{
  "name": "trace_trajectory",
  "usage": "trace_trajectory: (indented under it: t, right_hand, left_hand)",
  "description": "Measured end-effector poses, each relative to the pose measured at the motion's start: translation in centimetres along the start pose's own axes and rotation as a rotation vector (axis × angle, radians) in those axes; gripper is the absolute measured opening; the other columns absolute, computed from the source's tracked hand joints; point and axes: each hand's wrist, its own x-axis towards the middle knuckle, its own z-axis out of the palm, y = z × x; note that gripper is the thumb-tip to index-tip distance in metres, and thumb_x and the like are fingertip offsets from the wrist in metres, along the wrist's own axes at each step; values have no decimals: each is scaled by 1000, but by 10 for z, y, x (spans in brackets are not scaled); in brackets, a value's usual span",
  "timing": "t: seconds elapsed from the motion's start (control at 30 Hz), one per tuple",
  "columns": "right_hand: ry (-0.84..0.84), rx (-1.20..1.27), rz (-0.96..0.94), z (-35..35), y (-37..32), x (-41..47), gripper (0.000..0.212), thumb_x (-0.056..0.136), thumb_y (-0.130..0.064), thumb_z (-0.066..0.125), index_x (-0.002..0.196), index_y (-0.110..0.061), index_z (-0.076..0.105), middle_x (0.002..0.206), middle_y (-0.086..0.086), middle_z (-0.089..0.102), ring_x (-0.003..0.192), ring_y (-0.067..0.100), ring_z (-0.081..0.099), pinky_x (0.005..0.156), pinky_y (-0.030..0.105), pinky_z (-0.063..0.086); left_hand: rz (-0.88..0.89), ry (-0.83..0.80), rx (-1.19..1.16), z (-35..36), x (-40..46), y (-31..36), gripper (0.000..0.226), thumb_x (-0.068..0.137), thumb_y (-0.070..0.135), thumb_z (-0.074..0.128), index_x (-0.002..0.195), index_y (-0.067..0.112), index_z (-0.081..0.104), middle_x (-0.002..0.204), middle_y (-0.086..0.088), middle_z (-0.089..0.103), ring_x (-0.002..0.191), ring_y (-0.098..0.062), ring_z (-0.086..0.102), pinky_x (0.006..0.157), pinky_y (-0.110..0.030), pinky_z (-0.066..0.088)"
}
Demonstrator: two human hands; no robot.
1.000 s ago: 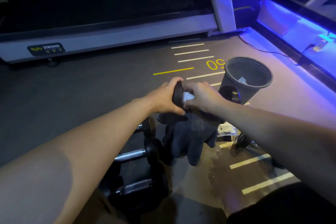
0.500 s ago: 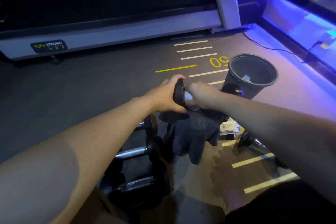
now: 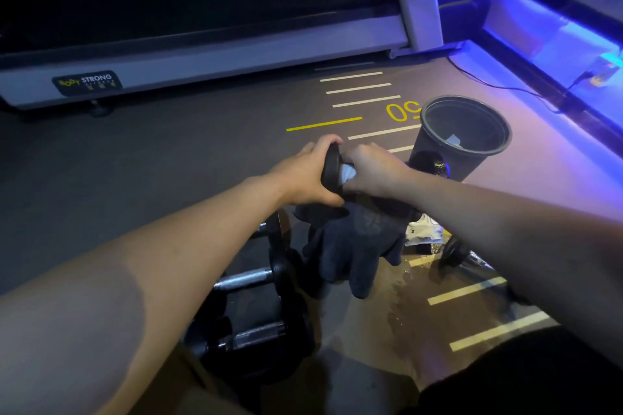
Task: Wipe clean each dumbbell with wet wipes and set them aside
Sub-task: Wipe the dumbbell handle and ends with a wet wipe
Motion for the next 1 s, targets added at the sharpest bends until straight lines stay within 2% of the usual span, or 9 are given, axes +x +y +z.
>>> trace_trajectory:
  t: [0.1,0.2,0.3,0.37,0.47,0.57,0.67,0.8,1.0]
  right_hand:
    - [-123,61,27,-7,0,9,29,66,-25,81,65,-17,53,62,3,55,65,24,52,45,29,31]
    - [-109,26,47,-4,3,12,29,62,-26,81,62,-17,53,62,3,55,66,27,55,45,28,31]
    - [40,-141,39,11,2,7,18,67,-25,72,81,-18,63,80,8,67,84,34,64,58,30,36]
    - [142,-298,-10,22,2,0,26,79,-30,66,101,-16,62,97,10,70,96,34,66,67,35,39]
    - [233,-342,-67,30,6,-6,30,85,-34,63,107,-14,57,105,6,69,100,32,65,71,37,43]
    - [180,-251,-84,23,11,-4,25,84,-35,62,101,-17,60,99,8,69,98,35,63,67,36,36]
    - [14,-32,-16,10,11,1,14,77,-30,66,75,-19,59,72,5,64,78,30,61,57,30,33]
    - [-124,37,69,1,6,9,22,67,-27,72,64,-18,53,63,2,60,68,27,59,53,28,38]
    - [169,-395,-49,21,0,1,24,86,-32,60,103,-16,62,98,9,70,95,34,68,67,35,39]
  left_hand:
    - [1,12,33,1,0,1,109,58,50,88,141,41,19,145,-1,43,122,-28,54,99,-44,48]
    - [4,23,45,1,1,1,108,59,49,87,142,40,19,146,-1,44,122,-28,55,99,-44,48]
    - [-6,34,45,0,2,1,107,58,49,86,141,42,20,145,-1,45,123,-28,54,99,-44,48]
    - [-7,31,47,0,2,2,107,58,50,87,141,42,20,146,-1,44,125,-27,53,100,-44,47]
    - [0,6,47,0,2,2,109,57,52,88,141,43,19,144,-3,44,127,-28,51,102,-45,46]
    - [2,-3,54,-2,0,1,110,55,54,87,139,44,18,143,-3,44,127,-28,51,101,-46,46]
    - [3,1,59,-1,-2,2,108,57,52,87,140,43,18,142,-3,43,124,-29,53,100,-46,47]
    - [13,12,48,1,-3,2,107,58,51,87,140,43,19,140,-2,44,120,-29,55,99,-45,48]
    - [1,25,39,0,1,1,108,59,48,88,143,40,21,144,-1,43,123,-28,54,100,-44,47]
